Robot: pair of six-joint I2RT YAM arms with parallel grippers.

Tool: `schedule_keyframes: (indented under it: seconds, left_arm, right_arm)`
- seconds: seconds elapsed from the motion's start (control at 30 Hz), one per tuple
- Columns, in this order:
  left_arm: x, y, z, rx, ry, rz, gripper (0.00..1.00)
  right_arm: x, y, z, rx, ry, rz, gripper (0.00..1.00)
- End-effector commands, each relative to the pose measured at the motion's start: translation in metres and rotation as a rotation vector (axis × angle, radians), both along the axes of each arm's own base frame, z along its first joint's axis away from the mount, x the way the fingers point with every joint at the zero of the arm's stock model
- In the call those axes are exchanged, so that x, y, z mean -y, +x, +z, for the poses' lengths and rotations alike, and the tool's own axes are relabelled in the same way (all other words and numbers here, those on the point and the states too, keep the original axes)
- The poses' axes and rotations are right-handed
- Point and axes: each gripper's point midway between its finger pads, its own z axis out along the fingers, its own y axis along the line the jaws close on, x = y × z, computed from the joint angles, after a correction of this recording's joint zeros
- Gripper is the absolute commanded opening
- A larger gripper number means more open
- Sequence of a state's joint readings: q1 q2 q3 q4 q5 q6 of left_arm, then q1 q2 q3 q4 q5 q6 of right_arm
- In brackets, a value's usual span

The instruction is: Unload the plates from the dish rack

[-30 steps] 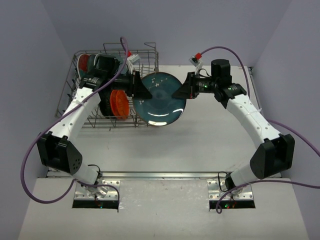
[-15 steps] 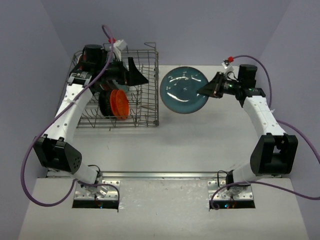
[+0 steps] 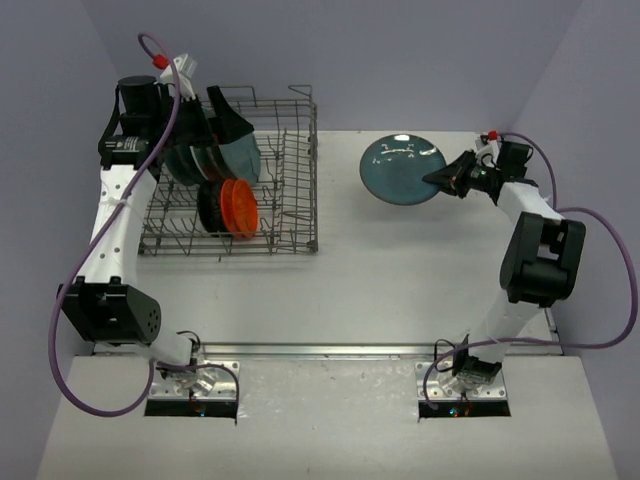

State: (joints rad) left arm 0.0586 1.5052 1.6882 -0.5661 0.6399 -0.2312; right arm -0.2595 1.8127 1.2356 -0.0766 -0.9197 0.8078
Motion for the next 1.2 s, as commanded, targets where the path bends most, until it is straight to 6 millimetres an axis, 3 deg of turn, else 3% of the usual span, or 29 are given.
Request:
schedule_keyframes:
  seconds: [0.0,0.17,0.37,0.57,0.73,0.97,1.07,1.17]
  left_arm:
    - [-0.018,0.01,0.004,0.027,0.01,0.1,1.0]
    - [-0.021,0.013,-0.002,0.028,0.016,0.119,1.0]
    - [-0.032,0.016,-0.01,0.019,0.059,0.17,1.0]
    - [-0.035,0.016,-0.017,0.011,0.075,0.187,1.0]
    - [-0.035,0.018,-0.023,0.008,0.068,0.186,1.0]
    - [-0.037,0.024,-0.031,-0.013,0.058,0.209,1.0]
    - [-0.044,0.027,-0.033,-0.023,0.082,0.241,1.0]
    - [-0.049,0.028,-0.035,-0.027,0.106,0.259,1.0]
  right_arm:
    - [-0.006,0.042,0.032,0.149,-0.012,0.016,0.0]
    - [-0.019,0.072,0.008,0.12,-0.043,0.011,0.0]
    - [-0.043,0.096,-0.035,0.043,-0.099,0.045,0.0]
    - [-0.051,0.09,-0.082,-0.062,-0.09,0.059,0.0]
    - [-0.052,0.078,-0.106,-0.123,-0.098,0.076,0.0]
    - [-0.047,0.087,-0.136,-0.198,-0.156,0.08,0.0]
    - [-0.042,0.087,-0.147,-0.226,-0.194,0.065,0.09]
    - [-0.031,0.084,-0.157,-0.272,-0.258,0.023,0.29]
